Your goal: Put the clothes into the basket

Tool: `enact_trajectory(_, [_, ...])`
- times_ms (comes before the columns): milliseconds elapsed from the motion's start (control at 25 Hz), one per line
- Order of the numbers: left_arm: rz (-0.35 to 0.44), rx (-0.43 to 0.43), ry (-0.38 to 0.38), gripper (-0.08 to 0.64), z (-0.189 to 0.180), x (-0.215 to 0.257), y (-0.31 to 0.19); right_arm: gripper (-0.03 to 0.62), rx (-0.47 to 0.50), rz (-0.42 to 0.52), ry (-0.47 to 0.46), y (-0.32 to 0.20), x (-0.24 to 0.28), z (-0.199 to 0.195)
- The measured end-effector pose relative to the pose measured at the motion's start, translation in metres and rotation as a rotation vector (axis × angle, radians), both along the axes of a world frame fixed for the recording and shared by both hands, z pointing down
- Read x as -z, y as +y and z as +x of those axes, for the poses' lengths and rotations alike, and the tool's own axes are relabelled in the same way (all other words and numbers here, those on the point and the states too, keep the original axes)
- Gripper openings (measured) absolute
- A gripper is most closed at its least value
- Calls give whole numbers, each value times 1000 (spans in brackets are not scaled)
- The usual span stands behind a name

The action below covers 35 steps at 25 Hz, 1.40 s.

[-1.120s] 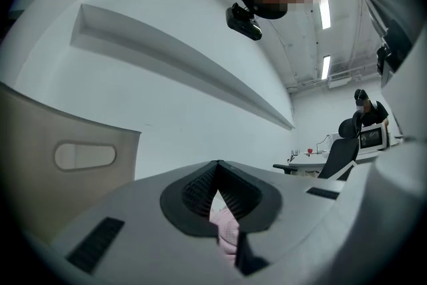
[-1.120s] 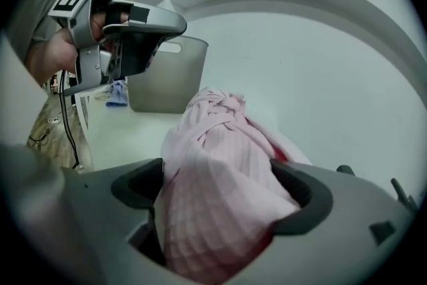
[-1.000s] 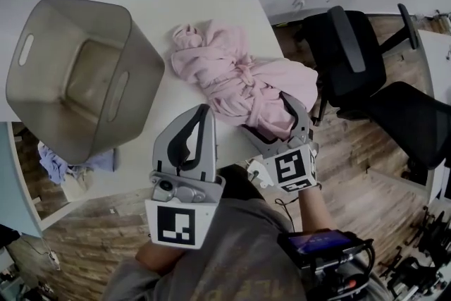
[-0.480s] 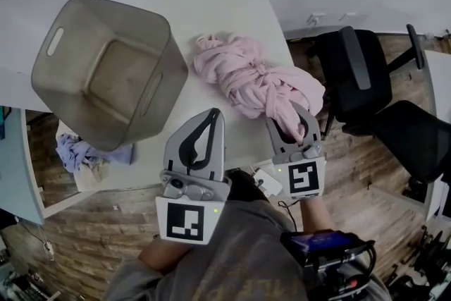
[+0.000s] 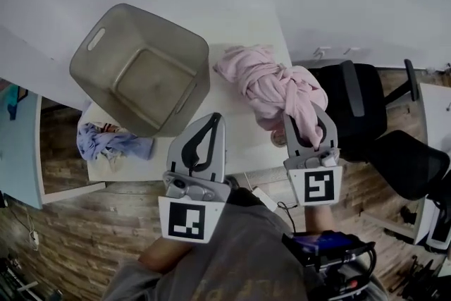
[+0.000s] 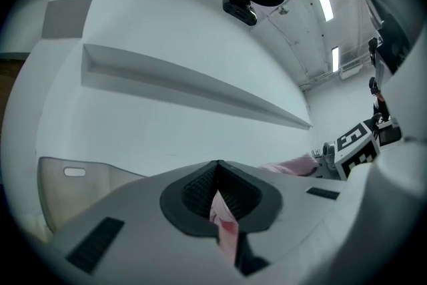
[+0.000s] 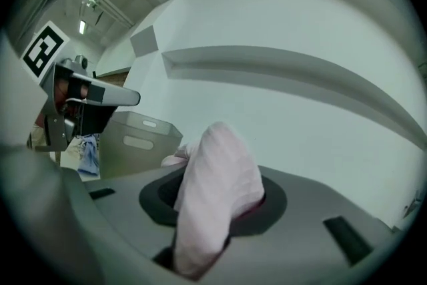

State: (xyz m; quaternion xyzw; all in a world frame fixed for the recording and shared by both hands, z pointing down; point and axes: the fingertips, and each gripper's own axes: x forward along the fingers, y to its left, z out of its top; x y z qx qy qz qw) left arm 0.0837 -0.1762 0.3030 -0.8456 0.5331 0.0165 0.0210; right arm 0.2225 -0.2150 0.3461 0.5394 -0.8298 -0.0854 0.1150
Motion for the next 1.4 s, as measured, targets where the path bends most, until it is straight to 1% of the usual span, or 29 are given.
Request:
enact_trajectory(160, [24, 34, 11, 8, -17, 21, 8, 137, 16, 103, -14, 7, 60, -13])
enact_trajectory(280, [69, 55, 16, 8, -29, 45, 10, 137, 15, 188, -21, 7, 108, -22])
enact_trajectory(400, [96, 73, 16, 8, -49, 63, 13, 137, 21, 269, -39, 10, 149, -37])
enact_trajectory(560, [136, 101, 16, 8, -74, 86, 19, 137, 88, 359, -57, 19, 193, -70])
enact_trajectory(680, [159, 130, -1, 8, -100, 97, 20, 138, 161, 373, -79, 15, 204, -109])
enact_trajectory(760, [163, 166, -12, 8, -123, 98, 21, 140, 215, 353, -92, 10, 197, -141])
enact_trajectory(880, [155, 226, -11, 8, -159, 95, 23, 141, 293, 285, -84, -1, 170, -189])
enact_trajectory(1000, [127, 264, -22, 8, -174, 90, 27, 141, 330, 201, -57, -10, 140, -213])
enact_trajectory(1080, [103, 294, -23, 8, -187, 84, 32, 143, 343, 139, -20, -13, 117, -228])
enact_trajectory(1160, [76, 326, -16, 8, -203, 75, 37, 154, 364, 36, 50, -17, 86, -246])
enact_trajectory(1240, [51, 349, -8, 8, -214, 65, 41, 197, 405, -72, 136, -18, 52, -266])
enact_trajectory(1280, [41, 357, -5, 8, -219, 60, 43, 243, 434, -96, 167, -17, 41, -276])
enact_trajectory(1320, [34, 364, 0, 8, -222, 56, 45, 272, 463, -99, 186, -13, 35, -284])
enact_trajectory(1400, [30, 378, 10, 8, -226, 53, 50, 281, 499, -93, 191, -4, 33, -292])
